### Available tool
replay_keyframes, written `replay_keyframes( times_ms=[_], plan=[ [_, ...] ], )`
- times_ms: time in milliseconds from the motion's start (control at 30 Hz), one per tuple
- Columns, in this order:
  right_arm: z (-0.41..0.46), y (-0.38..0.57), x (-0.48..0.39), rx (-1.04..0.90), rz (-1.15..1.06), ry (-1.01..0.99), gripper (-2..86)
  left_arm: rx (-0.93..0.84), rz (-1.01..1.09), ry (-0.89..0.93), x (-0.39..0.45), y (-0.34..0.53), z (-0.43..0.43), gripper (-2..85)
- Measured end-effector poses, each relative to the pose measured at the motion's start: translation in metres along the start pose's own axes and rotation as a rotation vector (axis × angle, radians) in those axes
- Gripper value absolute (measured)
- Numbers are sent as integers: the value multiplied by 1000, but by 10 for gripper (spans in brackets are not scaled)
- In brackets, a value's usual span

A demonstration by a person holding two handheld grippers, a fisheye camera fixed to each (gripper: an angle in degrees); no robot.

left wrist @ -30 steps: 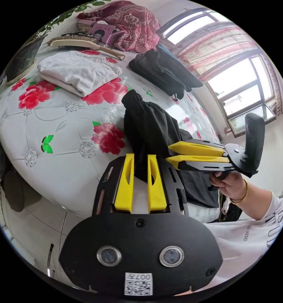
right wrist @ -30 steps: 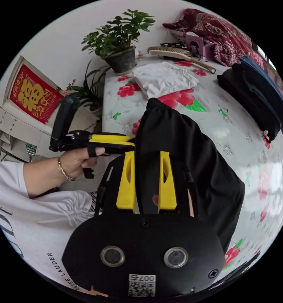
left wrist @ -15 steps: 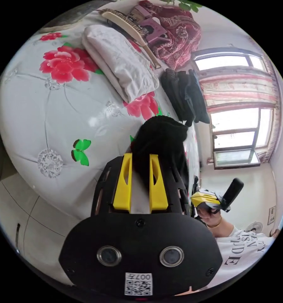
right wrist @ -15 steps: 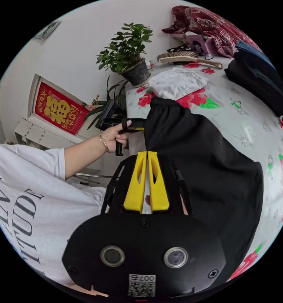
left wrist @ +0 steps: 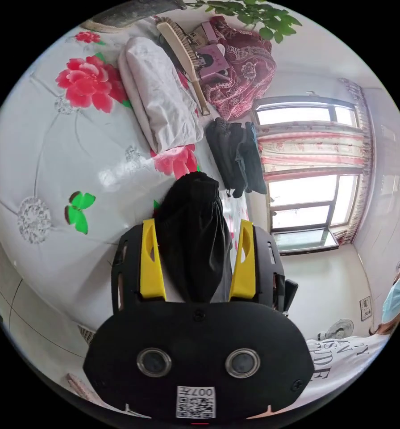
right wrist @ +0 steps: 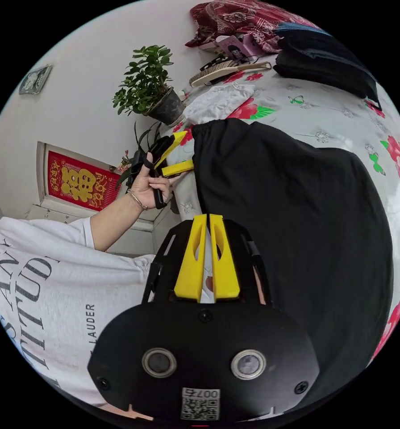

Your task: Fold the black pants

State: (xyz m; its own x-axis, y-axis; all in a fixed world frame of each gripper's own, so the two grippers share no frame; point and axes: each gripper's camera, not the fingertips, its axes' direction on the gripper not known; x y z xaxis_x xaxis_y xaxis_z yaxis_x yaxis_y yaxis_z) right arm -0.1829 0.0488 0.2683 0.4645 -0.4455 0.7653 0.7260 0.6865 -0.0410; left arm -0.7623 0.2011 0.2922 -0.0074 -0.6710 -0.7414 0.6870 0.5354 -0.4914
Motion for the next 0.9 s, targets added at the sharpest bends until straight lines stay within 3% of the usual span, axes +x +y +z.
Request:
replay_keyframes(
  times_ms=[167, 300, 400, 667, 800, 867, 900],
  plan=[
    [-56, 38, 11, 75, 77, 79, -1, -1, 0, -135, 14, 13, 36, 76],
    [-123, 95, 29, 211, 226, 132, -1, 53, 100, -74, 41, 45, 44, 65],
    [-174, 154, 44, 339, 378, 158, 0, 26, 334, -49, 100, 84, 62, 63],
    [-278, 338, 65, 738, 807, 196, 9, -395, 1053, 5, 269, 278, 243, 64],
    [-305, 417, 68, 941, 1005, 230, 26, -607, 1184, -95, 268, 381, 361, 72],
    [-313, 444, 69, 1015, 1089, 243, 36, -835, 1222, -226, 250, 436, 433, 84],
    [-319, 459, 71, 1061, 1139, 237, 43, -867, 1218, -242, 247, 444, 443, 87]
  ],
)
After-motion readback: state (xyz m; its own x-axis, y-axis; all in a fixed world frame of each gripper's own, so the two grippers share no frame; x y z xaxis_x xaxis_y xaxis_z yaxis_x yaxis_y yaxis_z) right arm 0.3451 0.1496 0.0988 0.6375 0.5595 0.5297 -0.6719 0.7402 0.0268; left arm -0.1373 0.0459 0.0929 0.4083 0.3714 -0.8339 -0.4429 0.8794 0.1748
